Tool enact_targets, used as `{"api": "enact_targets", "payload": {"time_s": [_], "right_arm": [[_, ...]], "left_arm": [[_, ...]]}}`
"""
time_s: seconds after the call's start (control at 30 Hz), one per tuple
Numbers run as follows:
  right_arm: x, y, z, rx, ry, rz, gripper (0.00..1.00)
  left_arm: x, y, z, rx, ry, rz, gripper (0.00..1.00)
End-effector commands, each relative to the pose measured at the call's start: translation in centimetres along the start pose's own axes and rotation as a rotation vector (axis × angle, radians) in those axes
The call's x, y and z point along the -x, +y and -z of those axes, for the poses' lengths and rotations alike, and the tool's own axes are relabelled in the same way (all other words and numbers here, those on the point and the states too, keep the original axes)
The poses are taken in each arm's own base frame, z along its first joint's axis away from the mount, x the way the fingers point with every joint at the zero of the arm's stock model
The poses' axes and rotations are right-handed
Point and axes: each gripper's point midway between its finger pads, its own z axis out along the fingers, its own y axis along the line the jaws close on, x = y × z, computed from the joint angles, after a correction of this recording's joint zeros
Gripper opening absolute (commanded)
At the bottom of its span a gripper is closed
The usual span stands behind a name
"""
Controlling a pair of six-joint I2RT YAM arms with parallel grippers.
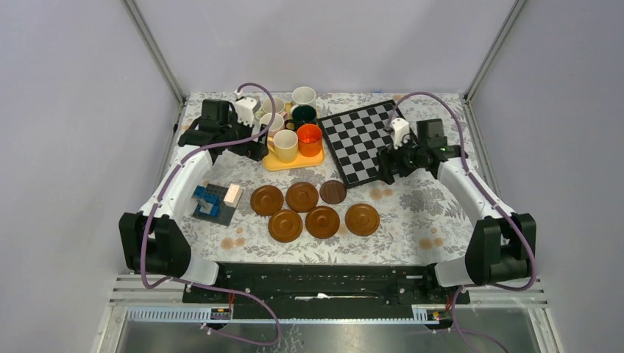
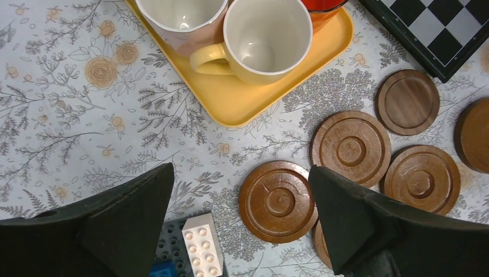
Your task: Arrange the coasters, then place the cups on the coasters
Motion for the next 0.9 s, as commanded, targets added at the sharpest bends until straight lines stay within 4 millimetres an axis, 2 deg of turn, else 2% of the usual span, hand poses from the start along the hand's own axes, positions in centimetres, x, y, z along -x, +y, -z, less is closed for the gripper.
{"api": "enact_targets", "payload": {"time_s": [0.0, 0.13, 0.23, 0.37, 0.47, 0.57, 0.7, 0.87], "right_arm": [[3.8, 1.2, -2.5, 0.002, -0.067, 0.044, 0.91], [6.1, 4.7, -5.6, 0.094, -0.057, 0.073, 0.65], [7.8, 6.3, -8.1, 0.118, -0.064, 0.083, 0.54], [9.5, 7.4, -11.4, 0.098, -0.068, 0.101, 0.48], [9.9, 8.0, -13.9, 0.080, -0.039, 0.094, 0.45], [9.5, 8.5, -16.5, 0.089, 0.015, 0.070, 0.41], [9.3, 8.5, -18.6, 0.075, 0.037, 0.059, 0.37], [8.6, 7.9, -20.1, 0.055, 0.062, 0.052, 0.37]], "left_arm": [[1.3, -0.5, -0.2, -0.025, -0.054, 0.058, 0.99], [1.6, -0.8, -0.5, -0.039, -0.053, 0.094, 0.99], [1.8, -0.7, -0.2, -0.027, -0.063, 0.107, 0.99], [2.1, -0.5, 0.3, -0.007, -0.078, 0.115, 0.99], [2.0, 0.1, 0.2, 0.026, -0.072, 0.127, 0.99], [1.5, 0.2, -0.1, 0.032, -0.054, 0.136, 0.99], [1.5, 0.3, -0.1, 0.037, -0.052, 0.139, 0.99], [1.6, 0.2, 0.0, 0.033, -0.055, 0.143, 0.99]]}}
